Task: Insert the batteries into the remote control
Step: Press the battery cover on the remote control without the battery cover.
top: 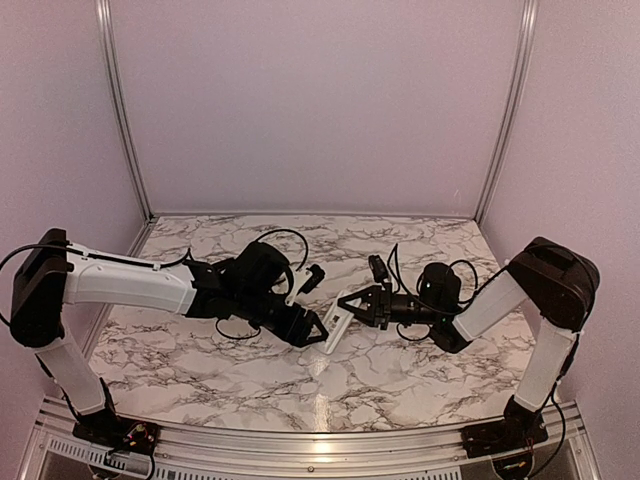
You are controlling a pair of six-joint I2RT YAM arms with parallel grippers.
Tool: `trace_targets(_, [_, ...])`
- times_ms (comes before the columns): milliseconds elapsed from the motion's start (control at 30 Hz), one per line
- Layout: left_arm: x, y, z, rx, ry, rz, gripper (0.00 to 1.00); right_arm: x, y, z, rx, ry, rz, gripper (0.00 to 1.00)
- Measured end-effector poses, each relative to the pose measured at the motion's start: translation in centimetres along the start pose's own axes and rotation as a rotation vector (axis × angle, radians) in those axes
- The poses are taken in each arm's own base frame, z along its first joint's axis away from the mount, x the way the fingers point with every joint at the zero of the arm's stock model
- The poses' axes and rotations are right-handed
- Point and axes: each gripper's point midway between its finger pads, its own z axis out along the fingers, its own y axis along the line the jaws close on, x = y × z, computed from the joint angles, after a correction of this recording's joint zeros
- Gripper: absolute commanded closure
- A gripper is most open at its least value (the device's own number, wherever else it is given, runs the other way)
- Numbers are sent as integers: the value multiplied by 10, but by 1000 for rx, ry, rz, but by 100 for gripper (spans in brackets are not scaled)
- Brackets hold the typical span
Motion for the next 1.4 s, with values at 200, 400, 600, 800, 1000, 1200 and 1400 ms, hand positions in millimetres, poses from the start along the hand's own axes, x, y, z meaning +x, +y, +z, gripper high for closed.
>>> trace_targets(200, [2, 1, 3, -9, 9, 8, 35, -3, -2, -2, 4, -5, 7, 100])
trace_targets(400, [2, 1, 5, -10, 12, 9, 36, -4, -4, -3, 10, -6, 21, 100])
trace_targets(600, [4, -1, 7, -6, 18, 23, 36, -2, -5, -4, 22, 4, 42, 100])
trace_targets(800, [2, -3, 7, 1, 8, 31, 36, -4, -1, -7, 16, 6, 38, 100])
trace_targets(1000, [2, -6, 6, 11, 7, 37, 35, -7, 3, -9, 12, 2, 29, 100])
trace_targets(1200, [0, -7, 4, 15, 1, 45, 26, -6, 5, -9, 14, 10, 1, 100])
trace_targets(1400, [-1, -13, -10, 33, -33, 65, 13, 1, 27, -7, -7, 32, -123, 100])
